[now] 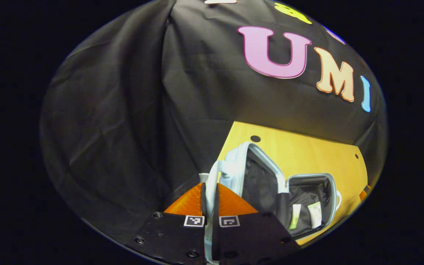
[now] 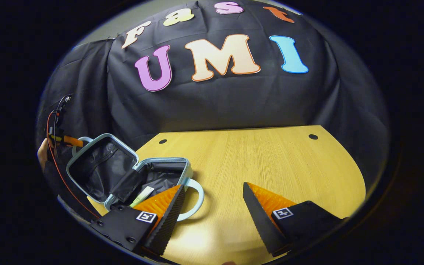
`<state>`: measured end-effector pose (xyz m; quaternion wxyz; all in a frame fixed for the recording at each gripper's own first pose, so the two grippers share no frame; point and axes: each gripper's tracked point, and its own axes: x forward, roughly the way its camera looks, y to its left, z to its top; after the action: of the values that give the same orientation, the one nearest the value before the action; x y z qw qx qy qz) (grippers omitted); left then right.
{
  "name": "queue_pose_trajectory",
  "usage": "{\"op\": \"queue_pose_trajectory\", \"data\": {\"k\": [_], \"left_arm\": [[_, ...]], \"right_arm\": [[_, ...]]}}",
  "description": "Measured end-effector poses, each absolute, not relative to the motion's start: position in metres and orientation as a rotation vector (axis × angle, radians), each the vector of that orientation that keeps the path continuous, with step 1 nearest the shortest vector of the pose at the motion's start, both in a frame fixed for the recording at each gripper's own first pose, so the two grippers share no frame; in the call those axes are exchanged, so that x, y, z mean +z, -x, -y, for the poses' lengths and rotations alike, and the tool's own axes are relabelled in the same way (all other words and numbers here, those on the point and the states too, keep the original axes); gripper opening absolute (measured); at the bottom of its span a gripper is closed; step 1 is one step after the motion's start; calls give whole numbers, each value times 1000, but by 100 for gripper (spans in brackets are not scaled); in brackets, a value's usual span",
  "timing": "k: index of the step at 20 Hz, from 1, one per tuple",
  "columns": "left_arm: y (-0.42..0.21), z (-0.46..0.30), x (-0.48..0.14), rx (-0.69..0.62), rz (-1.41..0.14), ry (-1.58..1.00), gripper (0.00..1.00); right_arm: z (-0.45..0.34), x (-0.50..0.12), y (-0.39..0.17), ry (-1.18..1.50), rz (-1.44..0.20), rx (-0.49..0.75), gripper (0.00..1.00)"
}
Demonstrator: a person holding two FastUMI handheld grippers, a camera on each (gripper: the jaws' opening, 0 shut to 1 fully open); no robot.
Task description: First open the suitcase, pack the skin care products into it, and then close the suitcase.
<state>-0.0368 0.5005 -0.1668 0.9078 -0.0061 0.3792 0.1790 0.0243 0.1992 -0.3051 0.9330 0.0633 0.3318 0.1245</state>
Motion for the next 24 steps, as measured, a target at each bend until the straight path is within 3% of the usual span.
{"op": "queue_pose_trajectory", "data": {"k": [9, 24], "left_arm": [[11, -375, -115, 227, -677, -38, 0], [-15, -201, -130, -21, -620, 86, 0]], "right_arm": [[-145, -279, -33, -148, -623, 290, 98], [-82, -269, -24, -134, -600, 307, 98]]}}
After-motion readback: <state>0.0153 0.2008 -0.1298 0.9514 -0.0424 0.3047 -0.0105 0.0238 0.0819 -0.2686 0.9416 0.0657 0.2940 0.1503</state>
